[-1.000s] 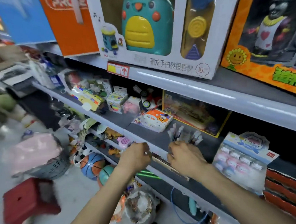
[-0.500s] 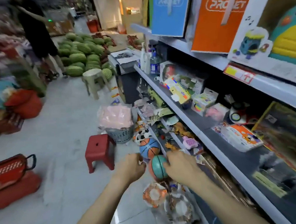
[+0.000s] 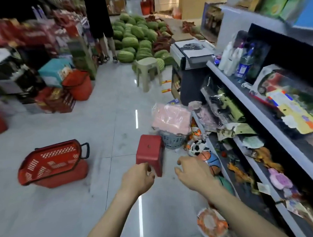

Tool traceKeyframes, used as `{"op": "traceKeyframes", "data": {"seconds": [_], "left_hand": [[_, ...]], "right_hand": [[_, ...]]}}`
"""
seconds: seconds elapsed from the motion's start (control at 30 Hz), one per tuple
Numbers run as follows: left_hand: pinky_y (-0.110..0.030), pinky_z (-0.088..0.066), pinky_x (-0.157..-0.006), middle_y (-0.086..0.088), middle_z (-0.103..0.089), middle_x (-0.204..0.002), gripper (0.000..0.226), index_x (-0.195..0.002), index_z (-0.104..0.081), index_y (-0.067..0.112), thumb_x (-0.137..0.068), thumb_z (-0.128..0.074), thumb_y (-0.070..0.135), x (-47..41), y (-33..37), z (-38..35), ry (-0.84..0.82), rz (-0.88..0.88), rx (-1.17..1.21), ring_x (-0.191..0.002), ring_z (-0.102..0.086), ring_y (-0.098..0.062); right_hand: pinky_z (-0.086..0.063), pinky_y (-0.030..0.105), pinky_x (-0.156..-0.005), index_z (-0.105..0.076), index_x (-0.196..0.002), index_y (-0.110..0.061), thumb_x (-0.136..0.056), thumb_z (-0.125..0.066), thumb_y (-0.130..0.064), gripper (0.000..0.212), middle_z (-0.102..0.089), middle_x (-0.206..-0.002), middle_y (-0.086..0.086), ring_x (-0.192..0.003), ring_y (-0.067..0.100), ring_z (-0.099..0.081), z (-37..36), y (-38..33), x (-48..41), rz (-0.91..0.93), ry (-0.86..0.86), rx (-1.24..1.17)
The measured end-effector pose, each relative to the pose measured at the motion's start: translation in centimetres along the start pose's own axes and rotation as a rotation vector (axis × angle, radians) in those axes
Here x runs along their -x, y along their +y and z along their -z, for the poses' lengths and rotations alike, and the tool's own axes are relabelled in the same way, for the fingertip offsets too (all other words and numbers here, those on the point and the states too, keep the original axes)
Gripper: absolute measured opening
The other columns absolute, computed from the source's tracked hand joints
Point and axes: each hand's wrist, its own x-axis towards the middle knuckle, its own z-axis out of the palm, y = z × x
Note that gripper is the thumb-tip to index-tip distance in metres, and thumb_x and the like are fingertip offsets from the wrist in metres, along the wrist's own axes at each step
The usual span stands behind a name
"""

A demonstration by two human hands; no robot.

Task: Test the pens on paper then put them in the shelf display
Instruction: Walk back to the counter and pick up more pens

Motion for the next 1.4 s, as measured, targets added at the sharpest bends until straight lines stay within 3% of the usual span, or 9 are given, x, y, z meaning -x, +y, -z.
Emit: {"op": "traceKeyframes", "data": {"seconds": [0.13, 0.27, 0.43, 0.6, 0.9, 1.0, 1.17, 1.3, 1.4], "left_hand": [[-0.036, -0.058, -0.085, 0.003, -0.072, -0.111, 0.029, -0.114, -0.068, 0.025, -0.096, -0.051, 0.042, -6.4, -4.2, 1.9, -0.044, 0.045, 0.004, -0.100, -0.068, -0.023], [-0.033, -0.056, -0.077, 0.002, -0.073, -0.104, 0.029, -0.112, -0.068, 0.022, -0.094, -0.051, 0.037, -14.2, -6.9, 3.7, -0.078, 0.089, 0.005, -0.095, -0.069, -0.024], [-0.031, -0.047, -0.075, 0.002, -0.072, -0.111, 0.033, -0.119, -0.069, 0.025, -0.093, -0.052, 0.037, -24.4, -9.8, 7.5, -0.107, 0.170, 0.000, -0.101, -0.068, -0.022], [-0.033, -0.052, -0.085, -0.003, -0.069, -0.121, 0.035, -0.125, -0.068, 0.023, -0.096, -0.051, 0.035, -34.7, -12.3, 13.5, -0.085, 0.214, -0.013, -0.105, -0.067, -0.026], [-0.033, -0.048, -0.081, -0.004, -0.068, -0.121, 0.035, -0.126, -0.066, 0.025, -0.098, -0.049, 0.037, -52.5, -20.7, 23.3, -0.022, 0.181, -0.042, -0.107, -0.066, -0.029], [-0.032, -0.042, -0.076, -0.001, -0.067, -0.120, 0.035, -0.126, -0.066, 0.026, -0.098, -0.048, 0.038, -59.2, -24.6, 26.7, -0.017, 0.153, -0.053, -0.106, -0.065, -0.027], [-0.031, -0.044, -0.079, 0.000, -0.067, -0.121, 0.032, -0.123, -0.067, 0.025, -0.097, -0.050, 0.035, -68.5, -29.3, 32.5, -0.144, 0.080, -0.104, -0.110, -0.065, -0.026], [-0.031, -0.045, -0.080, -0.001, -0.067, -0.115, 0.021, -0.108, -0.065, 0.023, -0.096, -0.050, 0.032, -76.5, -30.2, 35.9, -0.192, -0.016, -0.167, -0.109, -0.066, -0.027], [-0.031, -0.046, -0.079, -0.001, -0.068, -0.117, 0.029, -0.115, -0.067, 0.019, -0.096, -0.050, 0.033, -82.6, -28.6, 37.3, -0.193, -0.103, -0.189, -0.106, -0.066, -0.025]], "right_hand": [[-0.055, 0.039, -0.086, -0.065, -0.116, -0.019, -0.096, -0.046, -0.046, 0.038, -0.071, -0.116, 0.008, -0.107, 0.033, -0.067, -0.8, -2.8, -7.3, 0.011, -0.056, -0.011], [-0.052, 0.038, -0.083, -0.064, -0.116, -0.018, -0.099, -0.045, -0.044, 0.036, -0.069, -0.114, 0.007, -0.107, 0.032, -0.065, -1.9, -4.6, -16.1, 0.034, -0.092, 0.021], [-0.043, 0.036, -0.071, -0.057, -0.100, -0.018, -0.099, -0.044, -0.042, 0.027, -0.069, -0.109, 0.008, -0.099, 0.032, -0.067, -2.3, -6.9, -28.6, 0.112, -0.164, 0.048], [-0.054, 0.040, -0.082, -0.061, -0.111, -0.018, -0.098, -0.046, -0.043, 0.032, -0.070, -0.116, 0.009, -0.106, 0.033, -0.068, -0.3, -10.5, -40.5, 0.151, -0.176, 0.083], [-0.049, 0.038, -0.094, -0.062, -0.123, -0.015, -0.100, -0.044, -0.041, 0.039, -0.066, -0.124, 0.006, -0.117, 0.029, -0.061, 0.6, -19.5, -61.6, 0.178, -0.181, 0.136], [-0.049, 0.036, -0.092, -0.061, -0.126, -0.016, -0.102, -0.044, -0.042, 0.040, -0.066, -0.125, 0.005, -0.116, 0.028, -0.062, 0.2, -22.6, -68.8, 0.146, -0.134, 0.156], [-0.047, 0.035, -0.095, -0.060, -0.129, -0.016, -0.102, -0.045, -0.041, 0.039, -0.064, -0.130, 0.005, -0.119, 0.029, -0.059, 0.8, -26.2, -77.1, 0.007, -0.177, 0.132], [-0.045, 0.036, -0.096, -0.059, -0.128, -0.016, -0.103, -0.044, -0.041, 0.039, -0.063, -0.131, 0.005, -0.120, 0.028, -0.059, 1.9, -26.7, -82.7, -0.124, -0.194, 0.090], [-0.047, 0.036, -0.096, -0.060, -0.127, -0.016, -0.103, -0.044, -0.042, 0.039, -0.064, -0.129, 0.005, -0.118, 0.028, -0.060, 3.1, -25.3, -87.3, -0.207, -0.173, 0.081]]}}
